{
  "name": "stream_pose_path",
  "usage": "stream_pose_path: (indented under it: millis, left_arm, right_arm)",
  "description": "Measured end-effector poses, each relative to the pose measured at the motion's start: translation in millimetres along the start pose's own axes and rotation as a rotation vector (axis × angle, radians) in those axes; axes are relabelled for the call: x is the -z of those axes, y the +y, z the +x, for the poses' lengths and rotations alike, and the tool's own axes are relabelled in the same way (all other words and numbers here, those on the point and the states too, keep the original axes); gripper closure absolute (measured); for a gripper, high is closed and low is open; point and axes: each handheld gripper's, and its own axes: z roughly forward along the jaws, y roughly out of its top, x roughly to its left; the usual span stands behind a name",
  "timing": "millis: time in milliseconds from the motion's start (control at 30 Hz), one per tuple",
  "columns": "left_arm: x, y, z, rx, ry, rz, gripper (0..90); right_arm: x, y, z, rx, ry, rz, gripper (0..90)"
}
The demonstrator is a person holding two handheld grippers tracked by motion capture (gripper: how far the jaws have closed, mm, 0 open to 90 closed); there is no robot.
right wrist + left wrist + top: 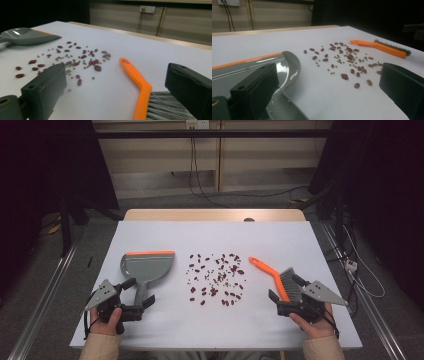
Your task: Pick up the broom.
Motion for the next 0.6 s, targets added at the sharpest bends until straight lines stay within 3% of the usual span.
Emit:
stream_pose_path:
  millis: [133, 600]
  left_arm:
    - [-0.1, 0.6, -1.1, -0.001, 0.003, -0.002, 2.1]
    - [2.0, 1.5, -2.0, 0.005, -0.009, -0.018, 2.1]
  right_arm:
    - [-8.7, 6.4, -6.2, 0.017, -0.019, 0.054, 3.9]
    - [-34.5, 22.1, -25.7, -0.021, -0.041, 0.161, 9.3]
